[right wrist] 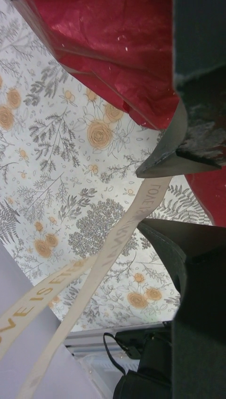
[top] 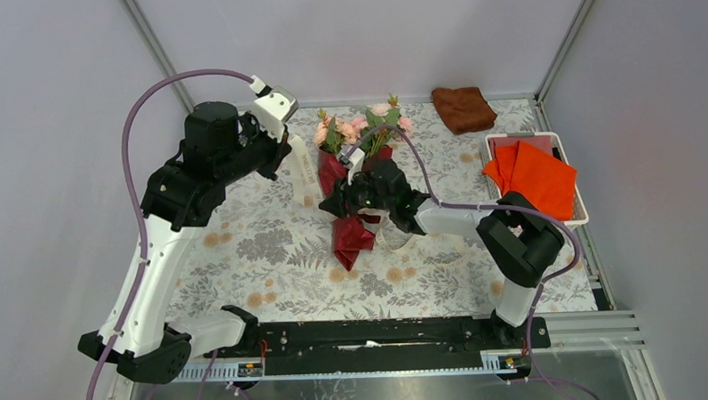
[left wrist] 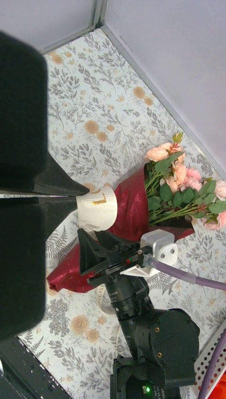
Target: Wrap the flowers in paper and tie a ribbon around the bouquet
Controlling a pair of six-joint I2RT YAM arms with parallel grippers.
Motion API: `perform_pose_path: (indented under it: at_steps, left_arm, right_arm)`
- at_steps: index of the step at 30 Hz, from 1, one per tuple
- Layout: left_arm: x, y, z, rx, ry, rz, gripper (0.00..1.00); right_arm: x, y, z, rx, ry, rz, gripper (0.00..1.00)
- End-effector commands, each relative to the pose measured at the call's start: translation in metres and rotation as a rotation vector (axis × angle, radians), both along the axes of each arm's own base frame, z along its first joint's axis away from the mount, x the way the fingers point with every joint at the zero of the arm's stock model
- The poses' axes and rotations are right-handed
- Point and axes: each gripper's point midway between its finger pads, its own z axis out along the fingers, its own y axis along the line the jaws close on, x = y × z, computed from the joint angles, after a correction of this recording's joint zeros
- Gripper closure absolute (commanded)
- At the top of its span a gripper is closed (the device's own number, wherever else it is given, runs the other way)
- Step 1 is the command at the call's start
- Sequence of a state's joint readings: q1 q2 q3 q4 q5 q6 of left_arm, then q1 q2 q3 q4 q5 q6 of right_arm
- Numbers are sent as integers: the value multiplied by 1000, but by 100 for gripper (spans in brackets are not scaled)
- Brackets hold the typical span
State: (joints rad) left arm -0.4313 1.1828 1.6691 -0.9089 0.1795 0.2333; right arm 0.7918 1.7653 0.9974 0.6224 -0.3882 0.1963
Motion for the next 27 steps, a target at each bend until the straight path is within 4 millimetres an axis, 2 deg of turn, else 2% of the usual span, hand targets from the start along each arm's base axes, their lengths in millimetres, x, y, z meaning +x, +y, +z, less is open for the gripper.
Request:
perform_pose_path:
  at_steps: [1, 8, 10, 12, 14, 15, 17, 18, 20, 21, 22, 25, 27]
  left_arm:
    - [10, 3, 15, -25, -69, 49, 100]
    - [11, 2, 13, -20, -64, 42, 100]
    - [11, 2, 12, -19, -62, 41, 100]
    - [12, 1, 11, -20, -57, 40, 100]
    - [10, 0, 7, -19, -48, 35, 100]
    - [10, 2, 2, -9, -40, 40, 100]
    - [12, 11, -21, 42, -7, 72, 100]
    - [13, 17, -42, 89, 21, 91, 86]
    - [13, 31, -90, 187, 68, 115, 42]
    - [8, 34, -114, 241, 88, 80, 28]
    - [0, 36, -135, 287, 103, 31, 19]
    - [-35, 39, -199, 417, 175, -171, 15]
    - [-59, 42, -223, 475, 233, -296, 15]
  right_arm:
    - [2, 20, 35, 128, -13, 46, 59]
    - [-3, 29, 45, 168, -12, 81, 60]
    - [-2, 31, 46, 170, -10, 83, 64]
    - [-2, 31, 47, 172, -8, 81, 74]
    - [-1, 28, 49, 171, -8, 62, 98]
    - [0, 25, 49, 164, -4, 44, 100]
    - [0, 14, 52, 140, -7, 2, 100]
    - [0, 8, 53, 125, -5, -19, 100]
    - [-5, -1, 56, 102, 6, -43, 100]
    - [-7, -6, 58, 92, 16, -53, 100]
    - [-10, -10, 57, 82, 38, -62, 100]
    - [-19, -15, 56, 80, 92, -68, 100]
    - [-24, -17, 54, 75, 129, -62, 100]
